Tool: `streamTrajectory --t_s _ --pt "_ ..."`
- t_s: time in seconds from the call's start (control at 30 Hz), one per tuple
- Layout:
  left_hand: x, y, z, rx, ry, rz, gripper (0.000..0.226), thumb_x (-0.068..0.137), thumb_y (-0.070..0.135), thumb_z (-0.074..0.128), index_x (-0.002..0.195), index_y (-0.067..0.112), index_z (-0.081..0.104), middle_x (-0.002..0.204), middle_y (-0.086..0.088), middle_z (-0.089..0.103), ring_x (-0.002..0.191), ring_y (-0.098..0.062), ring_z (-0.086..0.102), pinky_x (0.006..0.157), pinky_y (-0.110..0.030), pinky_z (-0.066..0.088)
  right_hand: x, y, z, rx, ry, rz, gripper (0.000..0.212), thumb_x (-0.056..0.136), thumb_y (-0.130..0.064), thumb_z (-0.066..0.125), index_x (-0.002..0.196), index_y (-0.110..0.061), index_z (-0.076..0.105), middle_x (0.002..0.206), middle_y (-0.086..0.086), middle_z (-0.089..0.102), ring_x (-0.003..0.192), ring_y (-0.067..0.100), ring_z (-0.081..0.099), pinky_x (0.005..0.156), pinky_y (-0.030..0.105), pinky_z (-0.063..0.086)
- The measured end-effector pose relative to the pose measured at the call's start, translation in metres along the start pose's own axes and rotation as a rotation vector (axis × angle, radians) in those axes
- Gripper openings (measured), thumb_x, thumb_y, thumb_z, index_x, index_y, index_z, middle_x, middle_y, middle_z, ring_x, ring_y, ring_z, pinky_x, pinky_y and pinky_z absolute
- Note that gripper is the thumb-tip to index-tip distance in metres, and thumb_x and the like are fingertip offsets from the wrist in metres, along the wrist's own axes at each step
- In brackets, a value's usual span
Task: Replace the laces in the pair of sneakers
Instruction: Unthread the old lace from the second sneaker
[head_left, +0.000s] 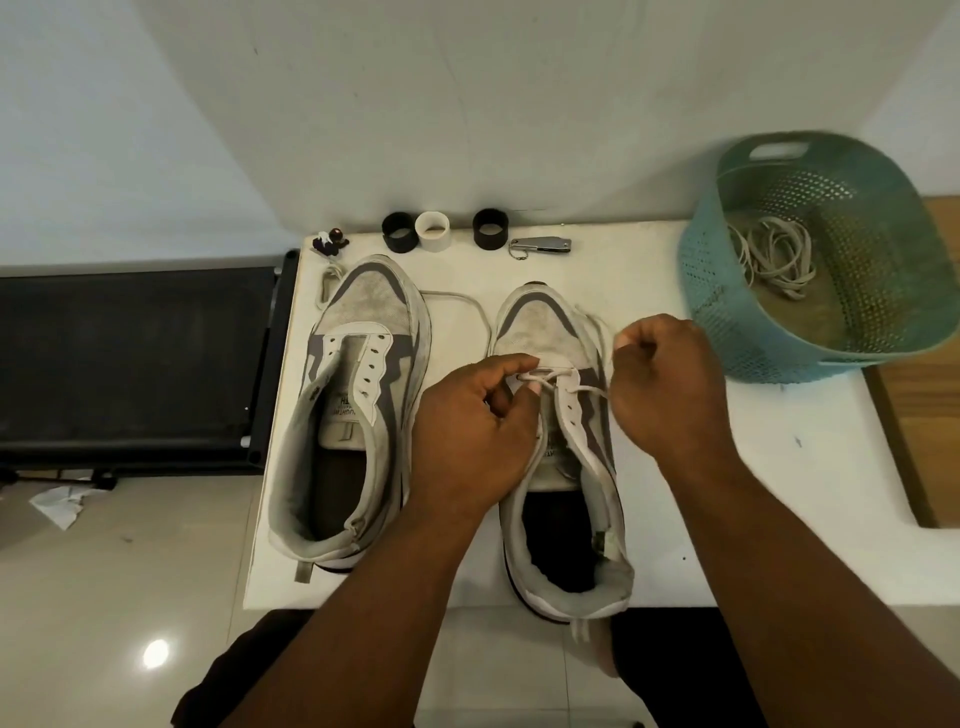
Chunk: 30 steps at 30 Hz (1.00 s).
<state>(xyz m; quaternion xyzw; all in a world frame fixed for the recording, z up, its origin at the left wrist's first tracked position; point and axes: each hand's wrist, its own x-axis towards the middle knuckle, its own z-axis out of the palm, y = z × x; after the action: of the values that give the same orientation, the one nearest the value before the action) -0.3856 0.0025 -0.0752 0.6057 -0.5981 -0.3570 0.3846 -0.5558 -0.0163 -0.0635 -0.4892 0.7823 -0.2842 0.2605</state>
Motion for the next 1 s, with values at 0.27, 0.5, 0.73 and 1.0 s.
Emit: streamTrajectory --t_s 0.27,0.5,0.73,1.0 --pt "0.005 -0.001 0.001 0.227 0.028 0.158 0.010 0.095 0.026 0.069 0.100 0.027 0.077 0.095 0.011 0.066 0.088 -0.002 0.061 0.077 -0.019 0.049 -0.027 -0.025 -0.022 -0.086 -0.332 -0.134 0.035 0.073 -0.054 0.079 0.083 -0.028 0.058 0.070 -0.008 0.062 0.065 0.009 0.059 0.058 0.029 0.047" --pt "0.015 0.004 0.003 -0.364 0.149 -0.335 0.012 0.103 0.015 0.060 0.097 0.024 0.065 0.084 0.015 0.069 0.074 0.003 0.061 0.075 -0.023 0.050 -0.024 -0.019 -0.016 -0.123 -0.299 -0.140 0.015 0.069 -0.038 0.073 0.066 -0.026 0.065 0.058 -0.013 0.063 0.057 0.006 0.060 0.059 0.027 0.050" --pt "0.007 0.001 -0.001 0.117 0.017 0.130 0.016 0.086 0.027 0.077 0.102 0.028 0.078 0.103 0.013 0.070 0.100 0.001 0.064 0.088 -0.007 0.043 -0.021 -0.020 -0.021 -0.081 -0.284 -0.163 0.019 0.070 -0.043 0.070 0.063 -0.026 0.068 0.055 -0.014 0.064 0.054 0.006 0.061 0.055 0.025 0.051" --pt "0.012 -0.007 -0.004 0.190 0.079 -0.004 0.014 0.103 0.031 0.059 0.090 0.031 0.061 0.090 0.015 0.061 0.088 -0.001 0.055 0.080 -0.017 0.042 -0.020 -0.020 -0.023 -0.064 -0.320 -0.142 0.013 0.074 -0.033 0.073 0.065 -0.025 0.069 0.057 -0.013 0.065 0.054 0.005 0.061 0.055 0.023 0.048"
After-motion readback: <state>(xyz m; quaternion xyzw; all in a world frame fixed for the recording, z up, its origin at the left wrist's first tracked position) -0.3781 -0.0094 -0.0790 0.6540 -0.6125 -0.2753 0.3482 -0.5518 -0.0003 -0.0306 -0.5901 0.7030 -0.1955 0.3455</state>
